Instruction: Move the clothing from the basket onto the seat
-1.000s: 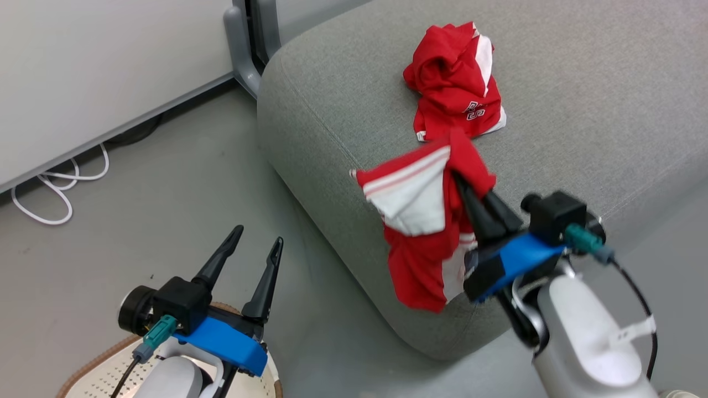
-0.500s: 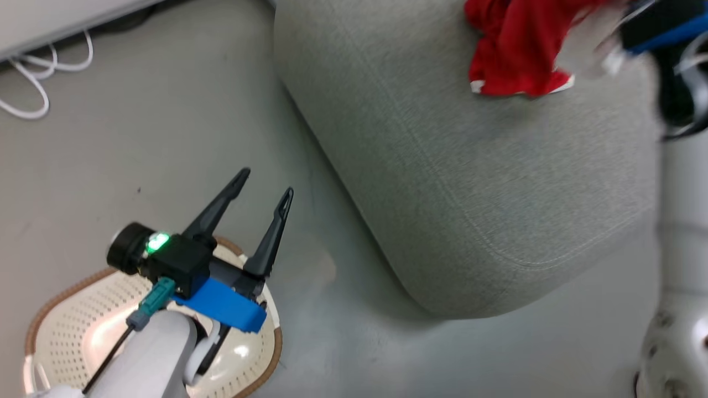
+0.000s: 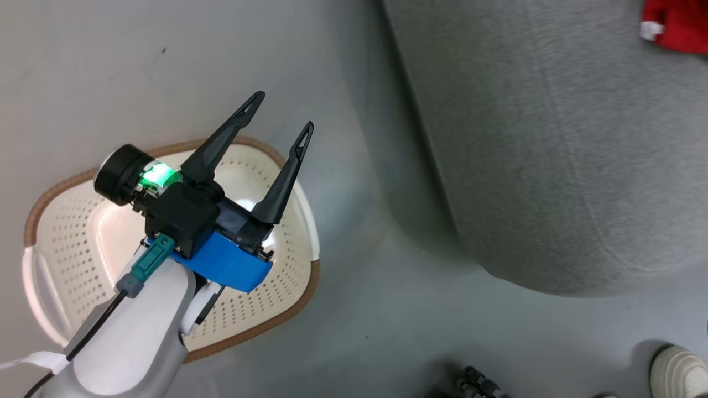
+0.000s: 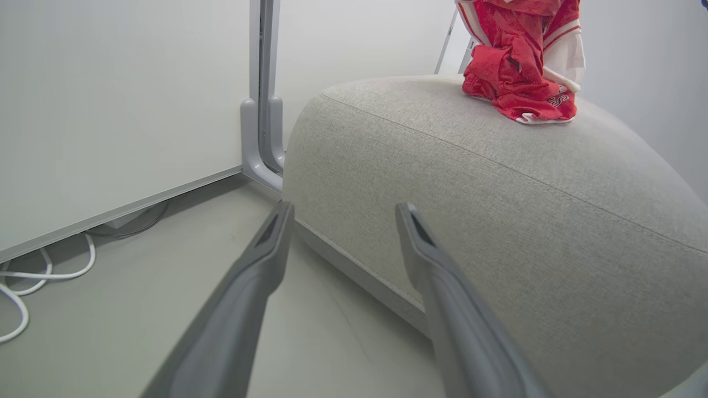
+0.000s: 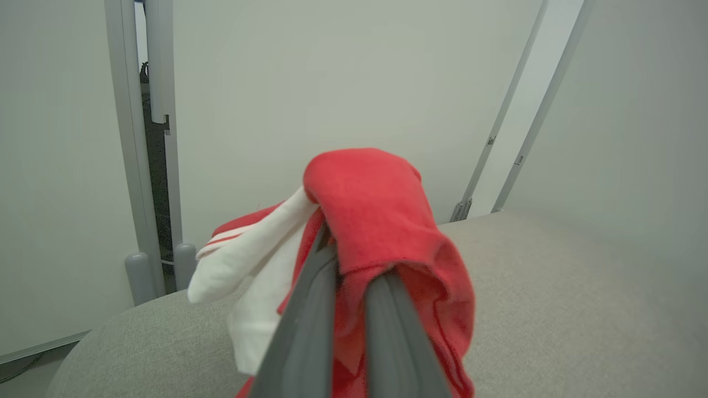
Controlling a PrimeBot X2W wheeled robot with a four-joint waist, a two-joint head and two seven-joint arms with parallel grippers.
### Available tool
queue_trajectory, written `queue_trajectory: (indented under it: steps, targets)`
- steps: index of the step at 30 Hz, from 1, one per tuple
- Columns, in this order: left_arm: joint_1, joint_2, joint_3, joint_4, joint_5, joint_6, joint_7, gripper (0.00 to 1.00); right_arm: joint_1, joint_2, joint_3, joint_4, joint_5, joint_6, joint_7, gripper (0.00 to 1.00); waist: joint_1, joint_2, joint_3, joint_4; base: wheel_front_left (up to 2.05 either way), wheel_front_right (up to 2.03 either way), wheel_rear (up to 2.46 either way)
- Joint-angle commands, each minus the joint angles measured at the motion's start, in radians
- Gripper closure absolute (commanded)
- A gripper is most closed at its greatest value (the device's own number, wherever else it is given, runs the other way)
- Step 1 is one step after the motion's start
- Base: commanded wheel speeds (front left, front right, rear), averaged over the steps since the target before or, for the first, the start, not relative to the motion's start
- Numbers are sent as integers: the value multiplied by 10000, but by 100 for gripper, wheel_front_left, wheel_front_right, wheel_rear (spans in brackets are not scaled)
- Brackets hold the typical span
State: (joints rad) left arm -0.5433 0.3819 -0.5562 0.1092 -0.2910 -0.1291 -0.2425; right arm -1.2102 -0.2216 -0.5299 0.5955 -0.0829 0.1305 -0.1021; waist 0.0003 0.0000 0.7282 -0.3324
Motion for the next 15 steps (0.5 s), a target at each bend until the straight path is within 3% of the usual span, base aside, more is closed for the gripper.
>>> queue_trajectory:
  steps: [1, 11, 12, 13, 14, 15]
  targets:
    - [-271, 21, -13, -82, 45, -18, -51, 0, 54, -104, -213, 248, -313, 5, -124, 100, -3, 0, 654, 644, 0, 0, 0]
    - [-445, -144, -101, 113, 61, 1, -159, 0, 110, 133, -1086, 1497, -1602, 3, -464, 100, -3, 0, 616, 849, 0, 0, 0]
    - [-446, -161, -106, 145, 55, 5, -165, 0, 71, 171, -1123, 1586, -1688, 3, -465, 93, -3, 0, 591, 848, 0, 0, 0]
    - [-457, -177, -107, 175, 48, 4, -176, 0, 17, 201, -1167, 1649, -1764, 3, -486, 80, -3, 0, 567, 846, 0, 0, 0]
    - [-465, -188, -110, 200, 39, 3, -171, 0, -29, 224, -1217, 1680, -1841, 3, -519, 50, -3, 0, 543, 842, 0, 0, 0]
    - [-466, -204, -116, 232, 29, 5, -177, 0, -63, 262, -1259, 1727, -1917, 3, -553, 0, -3, 0, 515, 838, 0, 0, 0]
